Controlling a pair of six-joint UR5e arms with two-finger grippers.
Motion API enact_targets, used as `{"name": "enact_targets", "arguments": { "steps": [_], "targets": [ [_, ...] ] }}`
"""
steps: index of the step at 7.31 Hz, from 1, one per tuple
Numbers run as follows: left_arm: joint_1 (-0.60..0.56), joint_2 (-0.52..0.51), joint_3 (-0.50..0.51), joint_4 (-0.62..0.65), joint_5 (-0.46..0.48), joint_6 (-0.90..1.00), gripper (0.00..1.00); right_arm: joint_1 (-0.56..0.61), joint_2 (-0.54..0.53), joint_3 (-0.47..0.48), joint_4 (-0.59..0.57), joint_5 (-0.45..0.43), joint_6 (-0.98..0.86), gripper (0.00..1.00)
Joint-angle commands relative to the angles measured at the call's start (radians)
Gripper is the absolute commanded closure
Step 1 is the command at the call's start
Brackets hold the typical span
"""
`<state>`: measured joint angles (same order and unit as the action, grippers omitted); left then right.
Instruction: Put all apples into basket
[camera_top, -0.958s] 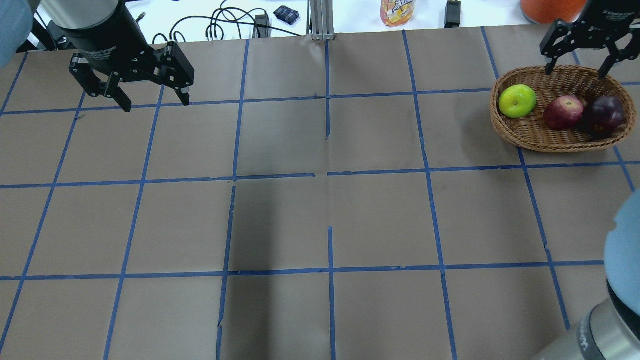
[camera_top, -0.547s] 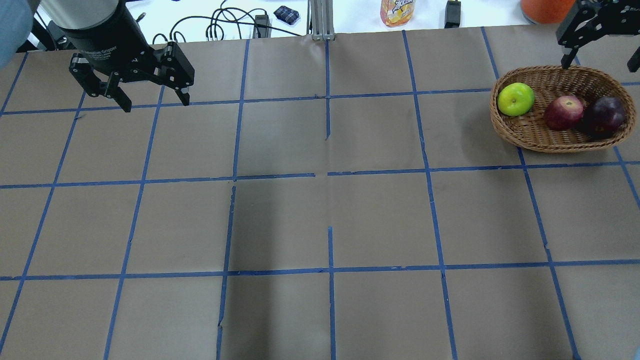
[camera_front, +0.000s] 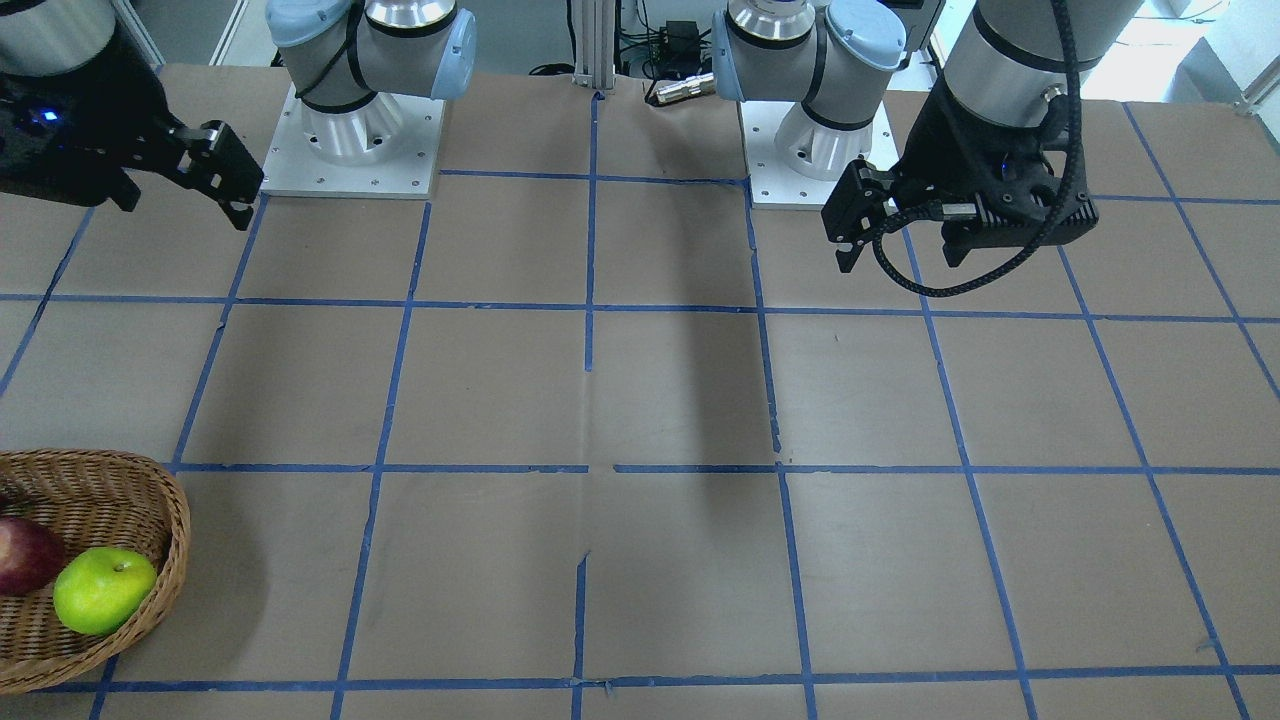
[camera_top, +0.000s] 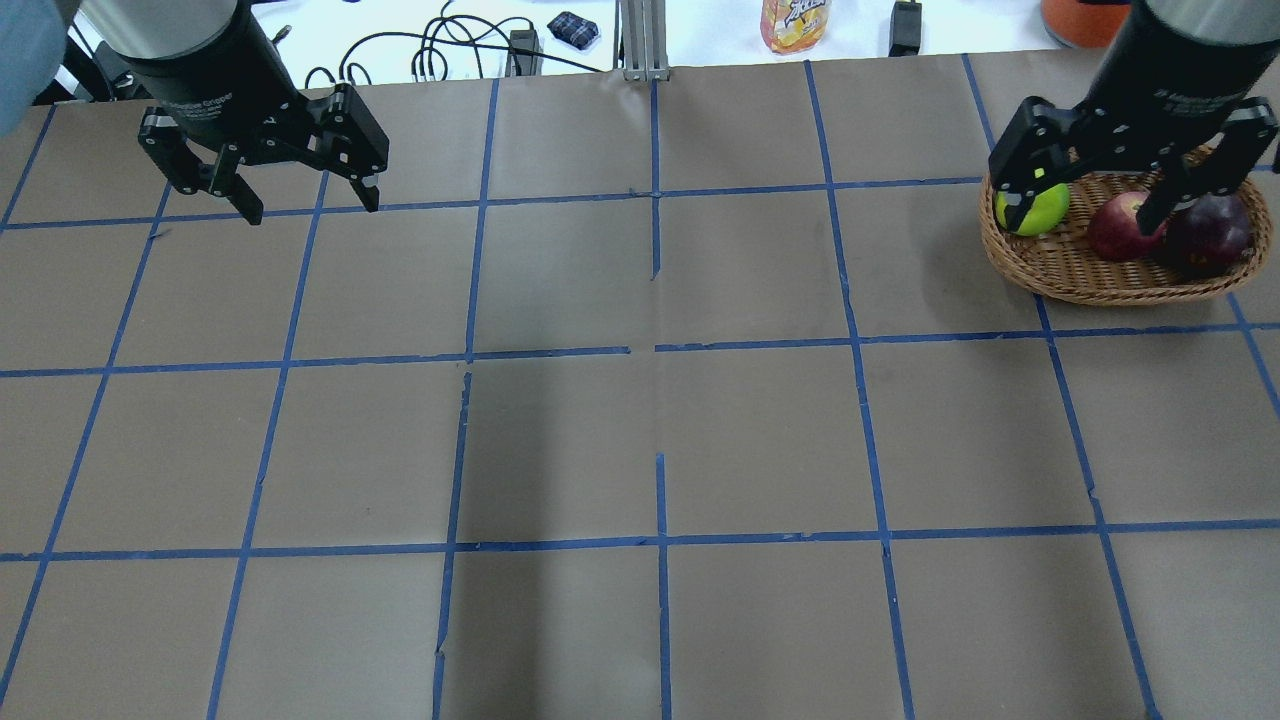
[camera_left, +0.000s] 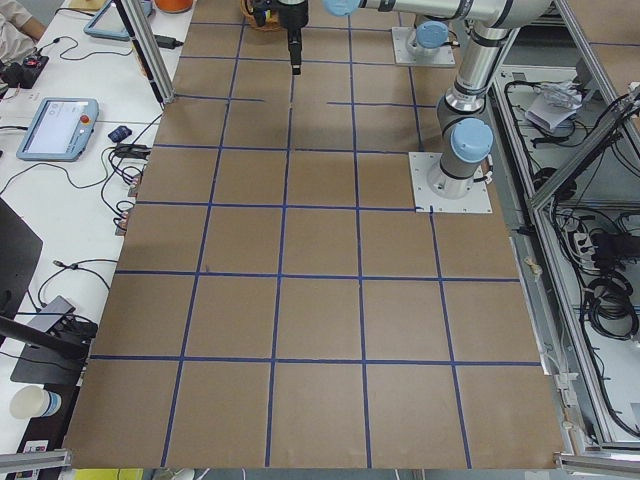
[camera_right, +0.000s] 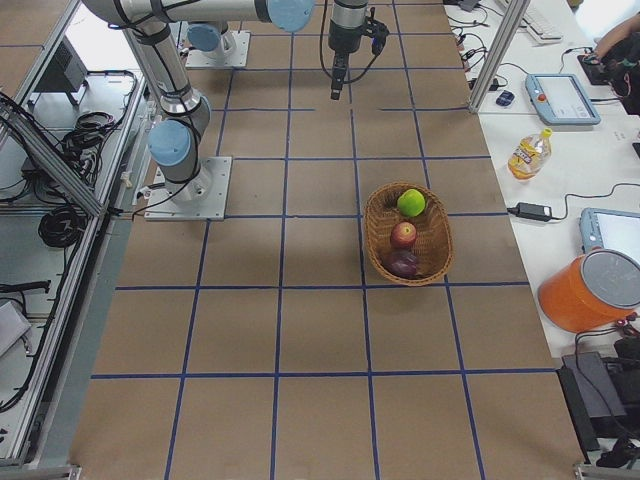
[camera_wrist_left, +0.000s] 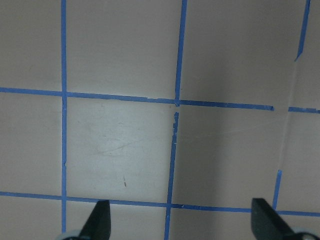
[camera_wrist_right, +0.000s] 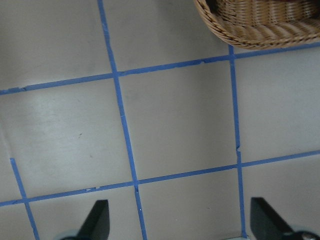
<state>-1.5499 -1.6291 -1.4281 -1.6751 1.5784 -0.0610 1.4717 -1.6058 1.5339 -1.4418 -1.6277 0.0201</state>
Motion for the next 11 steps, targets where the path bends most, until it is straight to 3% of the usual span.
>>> {"name": "enact_targets", "arguments": {
  "steps": [1, 6, 7, 11],
  "targets": [
    [0.001, 0.000, 0.000, 0.000, 0.000, 0.000, 0.00, 0.096, -0.008, 0.043, -0.051, 0.006, 0.037, 0.00],
    [0.001, 0.000, 0.000, 0.000, 0.000, 0.001, 0.00, 0.090, -0.011, 0.046, -0.055, 0.019, -0.069, 0.00],
    [0.001, 0.000, 0.000, 0.000, 0.000, 0.001, 0.00, 0.085, -0.011, 0.048, -0.071, 0.096, -0.066, 0.00],
    [0.001, 0.000, -0.002, 0.000, 0.000, 0.001, 0.00, 0.081, -0.013, 0.045, -0.086, 0.078, -0.063, 0.00]
  ]
}}
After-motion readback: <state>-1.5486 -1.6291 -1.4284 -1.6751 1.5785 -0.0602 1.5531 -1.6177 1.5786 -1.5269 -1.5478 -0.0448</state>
